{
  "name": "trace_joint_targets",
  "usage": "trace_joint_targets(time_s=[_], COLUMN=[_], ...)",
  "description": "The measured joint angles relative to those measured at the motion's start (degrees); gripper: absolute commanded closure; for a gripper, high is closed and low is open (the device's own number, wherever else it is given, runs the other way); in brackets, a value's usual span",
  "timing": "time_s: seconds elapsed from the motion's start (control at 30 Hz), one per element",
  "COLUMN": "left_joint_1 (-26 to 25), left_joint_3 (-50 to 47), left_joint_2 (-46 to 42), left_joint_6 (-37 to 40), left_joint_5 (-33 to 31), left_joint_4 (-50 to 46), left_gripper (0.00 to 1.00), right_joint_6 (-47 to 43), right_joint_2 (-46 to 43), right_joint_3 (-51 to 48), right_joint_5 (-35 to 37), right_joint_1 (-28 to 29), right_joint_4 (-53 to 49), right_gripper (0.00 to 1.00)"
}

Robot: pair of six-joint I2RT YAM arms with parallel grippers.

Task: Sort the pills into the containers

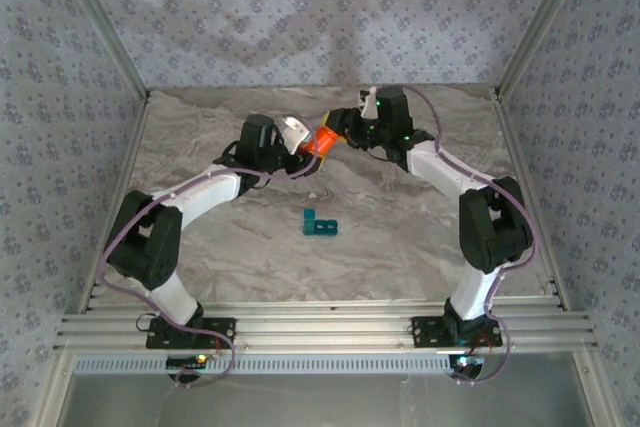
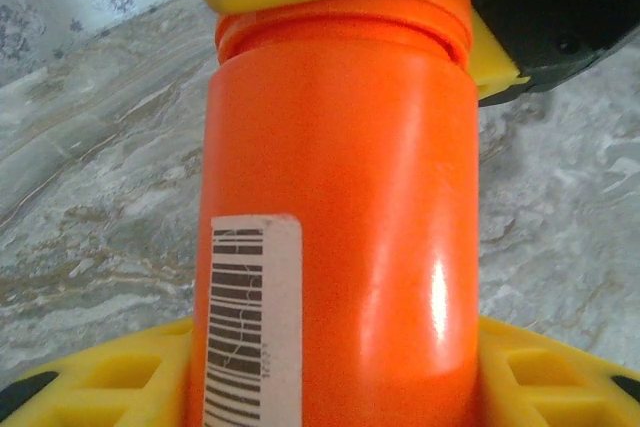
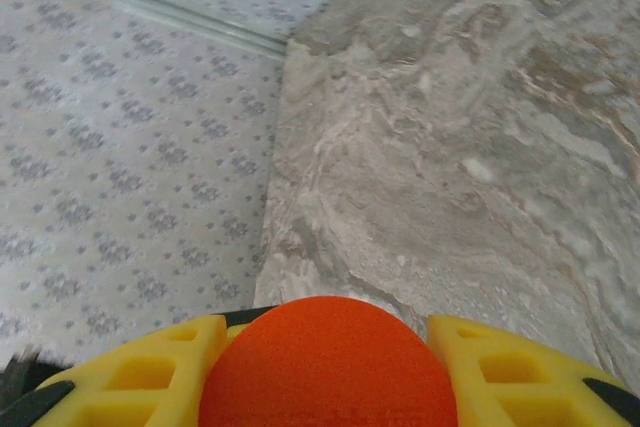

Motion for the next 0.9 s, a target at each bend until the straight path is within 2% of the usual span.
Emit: trace_joint_targets(time_s=[0.23,0.47,0.5,0.6,0.63,0.73,0.9], left_joint_1=[3.04,3.39,3.39,3.39,3.54,4.44,4.61], left_joint_3=[-0.02,0.11,0.24,0.52,0.52,0.52,0.52], left_joint_2=[0.15,0.85,1.05,1.53,1.53,1.53,1.53], left_joint_6=[-6.51,-9.03,-9.09,-9.38,-9.49,-9.66,-8.61], left_joint_5=[12.72,19.06,19.52,20.55,20.72,20.17,15.45], left_joint_4=[4.20,6.21,6.23,6.21,5.84,4.94,4.35], left_gripper=[1.00,1.00,1.00,1.00,1.00,1.00,1.00], right_joint_6=[-9.90,-16.81,-17.46,-18.64,-19.28,-18.82,-11.82], right_joint_2=[-0.35,-0.70,-0.76,-0.87,-0.87,-1.18,-2.97], right_joint_3=[-3.34,-3.34,-3.34,-3.34,-3.34,-3.34,-4.37], right_joint_5=[-11.45,-20.04,-20.59,-21.35,-20.76,-18.27,-11.54], right_joint_1=[-2.67,-4.70,-4.85,-5.14,-5.44,-7.63,-9.68], right_joint_4=[12.33,13.16,12.79,11.96,11.87,11.78,11.98], right_gripper=[0.70,0.69,0.64,0.29,0.24,0.18,0.17])
